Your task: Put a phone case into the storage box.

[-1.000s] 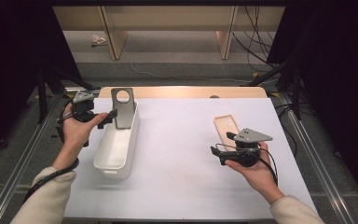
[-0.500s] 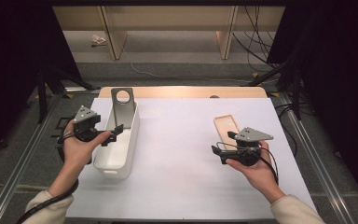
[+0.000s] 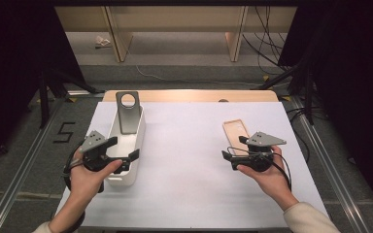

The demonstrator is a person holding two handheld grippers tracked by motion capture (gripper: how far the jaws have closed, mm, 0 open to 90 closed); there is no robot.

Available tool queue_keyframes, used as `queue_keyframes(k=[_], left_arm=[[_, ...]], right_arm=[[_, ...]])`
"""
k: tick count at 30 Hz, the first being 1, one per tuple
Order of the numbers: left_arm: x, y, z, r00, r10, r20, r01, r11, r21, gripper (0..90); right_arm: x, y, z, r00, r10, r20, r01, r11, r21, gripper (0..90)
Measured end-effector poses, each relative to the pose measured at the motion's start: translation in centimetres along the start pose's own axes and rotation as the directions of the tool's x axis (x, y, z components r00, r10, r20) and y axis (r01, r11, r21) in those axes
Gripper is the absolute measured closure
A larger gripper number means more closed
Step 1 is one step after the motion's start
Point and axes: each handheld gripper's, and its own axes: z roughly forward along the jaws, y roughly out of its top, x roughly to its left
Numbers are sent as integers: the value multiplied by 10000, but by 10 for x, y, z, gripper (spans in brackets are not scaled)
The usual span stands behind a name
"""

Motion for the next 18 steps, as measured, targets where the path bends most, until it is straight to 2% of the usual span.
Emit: queue_keyframes(k=[4,6,12,15,18], left_arm=[[-11,-10,-5,9995,321,77,-322,9994,138,56],[-14,-15,-7,9993,355,110,-357,9992,157,59],[-20,-25,-12,9994,303,186,-306,9994,171,68],[-21,-29,-13,9983,561,157,-565,9980,270,74],[-21,-32,-13,9983,573,110,-576,9977,344,77]], right_arm=[[-3,-1,0,10000,35,25,-35,10000,45,168],[-5,-1,0,10000,46,45,-46,9999,89,167],[-14,-4,0,9998,168,144,-170,9997,157,167],[-19,-5,1,9996,178,226,-183,9996,232,167],[-21,-4,2,9993,228,311,-234,9996,181,167]])
